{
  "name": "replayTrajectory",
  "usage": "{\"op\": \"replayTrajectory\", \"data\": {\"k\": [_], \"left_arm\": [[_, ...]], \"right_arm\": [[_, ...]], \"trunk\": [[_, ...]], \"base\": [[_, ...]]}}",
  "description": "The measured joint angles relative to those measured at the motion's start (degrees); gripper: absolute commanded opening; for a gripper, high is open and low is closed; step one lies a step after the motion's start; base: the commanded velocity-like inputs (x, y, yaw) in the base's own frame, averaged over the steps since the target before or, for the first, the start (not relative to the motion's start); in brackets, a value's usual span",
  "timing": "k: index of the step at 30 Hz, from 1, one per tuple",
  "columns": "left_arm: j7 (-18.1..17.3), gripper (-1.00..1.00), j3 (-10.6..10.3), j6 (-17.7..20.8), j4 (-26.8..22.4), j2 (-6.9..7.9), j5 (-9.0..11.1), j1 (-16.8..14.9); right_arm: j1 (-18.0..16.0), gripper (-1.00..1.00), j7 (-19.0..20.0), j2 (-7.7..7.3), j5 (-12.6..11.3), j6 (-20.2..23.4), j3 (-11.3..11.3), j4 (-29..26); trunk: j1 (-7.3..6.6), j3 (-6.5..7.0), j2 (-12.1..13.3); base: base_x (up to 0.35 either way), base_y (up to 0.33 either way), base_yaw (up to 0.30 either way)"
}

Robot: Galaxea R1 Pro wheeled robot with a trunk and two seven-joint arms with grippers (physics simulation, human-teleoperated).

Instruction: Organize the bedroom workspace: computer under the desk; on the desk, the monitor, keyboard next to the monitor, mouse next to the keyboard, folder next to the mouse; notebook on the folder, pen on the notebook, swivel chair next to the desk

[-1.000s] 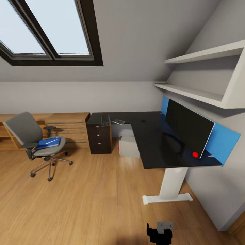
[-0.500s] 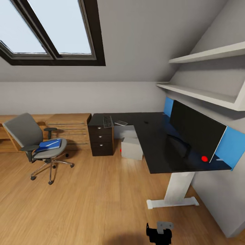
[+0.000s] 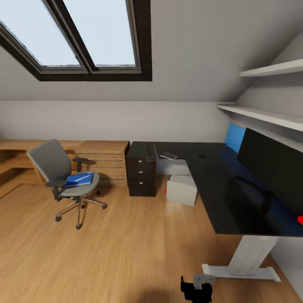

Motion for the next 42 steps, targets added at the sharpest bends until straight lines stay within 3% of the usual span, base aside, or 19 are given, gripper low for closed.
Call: {"op": "replayTrajectory", "data": {"k": [5, 10, 15, 28, 42], "left_arm": [[-0.10, 1.00, -0.37, -0.15, 0.04, 0.00, -0.11, 0.00], [-0.12, 1.00, -3.04, -0.44, 0.04, -0.11, -2.36, -0.01], [-0.04, 1.00, -5.03, -0.68, 0.04, -0.08, -3.02, 0.00], [-0.03, 1.00, -5.30, -0.71, 1.10, 0.12, -3.12, -0.01], [0.04, 1.00, -5.25, -0.74, 1.29, 0.19, -3.12, -0.01]], "right_arm": [[0.00, 1.00, 0.00, -0.02, 0.05, 0.00, 0.00, 0.00], [0.00, 1.00, 0.00, -0.02, 0.05, -0.05, 0.00, 0.00], [0.00, 1.00, 0.00, -0.02, 0.05, -0.08, 0.00, 0.00], [0.00, 1.00, -0.01, 0.00, 0.05, -0.10, 0.00, 0.00], [0.00, 1.00, -0.02, -0.02, 0.12, -0.05, -0.03, 0.09]], "trunk": [[0.00, 0.00, 0.00], [0.00, 0.00, 0.00], [0.00, 0.00, 0.00], [0.00, 0.00, 0.00], [0.00, 0.00, 0.00]], "base": [[0.297, 0.200, 0.021], [0.298, 0.198, 0.002], [0.298, 0.196, 0.000], [0.303, 0.173, 0.000], [0.321, 0.015, -0.085]]}}
